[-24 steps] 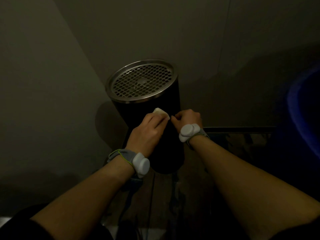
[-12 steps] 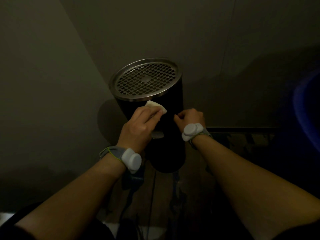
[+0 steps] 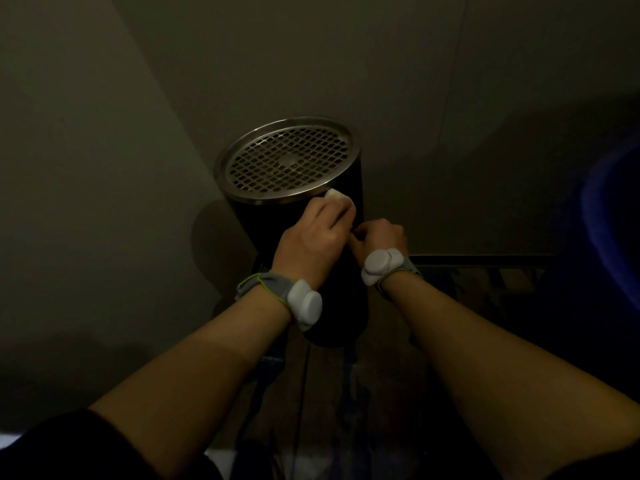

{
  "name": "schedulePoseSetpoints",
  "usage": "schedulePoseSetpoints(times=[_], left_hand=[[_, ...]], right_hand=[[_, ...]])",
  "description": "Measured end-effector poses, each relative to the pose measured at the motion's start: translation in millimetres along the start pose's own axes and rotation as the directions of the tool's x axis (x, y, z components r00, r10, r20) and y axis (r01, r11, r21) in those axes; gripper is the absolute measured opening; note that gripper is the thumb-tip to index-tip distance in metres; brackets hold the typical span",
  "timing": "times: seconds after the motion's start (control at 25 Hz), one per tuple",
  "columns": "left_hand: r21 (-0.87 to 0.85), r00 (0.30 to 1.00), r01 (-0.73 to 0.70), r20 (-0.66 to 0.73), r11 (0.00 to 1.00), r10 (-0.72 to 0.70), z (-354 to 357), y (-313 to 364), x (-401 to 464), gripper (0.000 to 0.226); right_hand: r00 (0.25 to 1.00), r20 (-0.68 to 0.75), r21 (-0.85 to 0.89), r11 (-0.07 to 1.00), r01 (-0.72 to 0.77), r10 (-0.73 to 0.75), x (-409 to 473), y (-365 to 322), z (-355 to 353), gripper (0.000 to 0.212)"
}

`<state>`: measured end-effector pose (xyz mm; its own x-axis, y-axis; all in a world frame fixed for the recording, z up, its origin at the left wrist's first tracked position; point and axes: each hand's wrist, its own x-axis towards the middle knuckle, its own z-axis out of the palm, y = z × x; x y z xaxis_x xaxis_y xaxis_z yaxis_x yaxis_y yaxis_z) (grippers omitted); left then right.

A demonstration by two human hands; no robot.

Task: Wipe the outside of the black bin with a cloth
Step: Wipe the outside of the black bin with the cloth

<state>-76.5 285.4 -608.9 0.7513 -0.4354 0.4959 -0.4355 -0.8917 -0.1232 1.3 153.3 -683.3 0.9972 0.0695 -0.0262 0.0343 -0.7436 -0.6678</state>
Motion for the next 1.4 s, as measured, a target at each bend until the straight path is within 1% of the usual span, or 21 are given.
schedulePoseSetpoints(times=[0.08,0.16,0.28,0.36,0.52,0.64,0.72,0.8,0.88,0.92,1.0,1.08,1.12,1.2,1.28,1.4], left_hand=[[0.022,0.999,0.014,0.029,1.0,-0.014,0,6,2,0.032],[0.036,0.999,0.004,0.048,0.999,-0.006,-1,8,2,0.035],[-0.015,0.993,0.026,0.113,1.0,-0.024,2,6,-6,0.037],[-0.057,0.993,0.044,0.107,0.997,-0.038,4,1,-14,0.038],[-0.092,0.999,0.037,0.029,0.995,-0.034,10,-11,-29,0.042],[-0.137,0.994,0.021,-0.099,0.99,-0.035,15,-20,-40,0.032],[-0.21,0.979,0.066,-0.177,0.975,-0.104,16,-23,-48,0.026],[-0.325,0.948,0.17,-0.203,0.93,-0.244,14,-27,-59,0.025],[-0.47,0.904,0.268,-0.178,0.841,-0.388,13,-28,-67,0.023],[-0.544,0.878,0.315,-0.143,0.778,-0.456,12,-28,-70,0.022],[-0.691,0.799,0.417,-0.031,0.59,-0.601,7,-33,-81,0.022],[-0.792,0.713,0.484,0.11,0.372,-0.692,6,-35,-89,0.025],[-0.818,0.68,0.498,0.163,0.288,-0.715,5,-36,-93,0.026],[-0.845,0.64,0.506,0.236,0.171,-0.731,3,-43,-104,0.029],[-0.863,0.623,0.5,0.298,0.076,-0.723,4,-47,-110,0.029],[-0.863,0.611,0.502,0.394,-0.049,-0.687,6,-50,-119,0.029]], right_hand=[[1.0,0.002,-0.001,1.0,-0.003,0.003,0,-2,-1,0.039],[1.0,0.0,-0.02,1.0,0.008,-0.008,0,-2,-2,0.04],[1.0,-0.008,-0.008,1.0,0.002,-0.002,1,0,0,0.042],[1.0,-0.011,0.003,1.0,-0.005,0.005,2,0,2,0.041],[1.0,-0.003,-0.008,1.0,0.0,0.0,4,2,3,0.04],[1.0,-0.025,-0.008,1.0,-0.005,0.005,4,4,4,0.036],[0.999,-0.038,-0.017,1.0,-0.013,0.013,2,4,3,0.035],[0.999,-0.036,-0.015,1.0,-0.026,0.026,-2,-2,1,0.039],[0.999,-0.028,-0.027,0.999,-0.036,0.035,-7,-7,-5,0.042],[0.999,-0.024,-0.042,0.999,-0.028,0.027,-10,-10,-7,0.041],[0.999,-0.037,-0.079,0.997,0.021,-0.024,-21,-23,-8,0.038],[0.995,-0.039,-0.08,0.993,0.087,-0.091,-35,-35,-8,0.034],[0.991,-0.032,-0.081,0.989,0.125,-0.128,-42,-40,-5,0.031],[0.979,-0.002,-0.081,0.975,0.205,-0.206,-58,-54,2,0.024],[0.96,0.042,-0.044,0.959,0.279,-0.277,-68,-63,6,0.024],[0.927,0.082,0.027,0.931,0.364,-0.365,-77,-72,16,0.029]])
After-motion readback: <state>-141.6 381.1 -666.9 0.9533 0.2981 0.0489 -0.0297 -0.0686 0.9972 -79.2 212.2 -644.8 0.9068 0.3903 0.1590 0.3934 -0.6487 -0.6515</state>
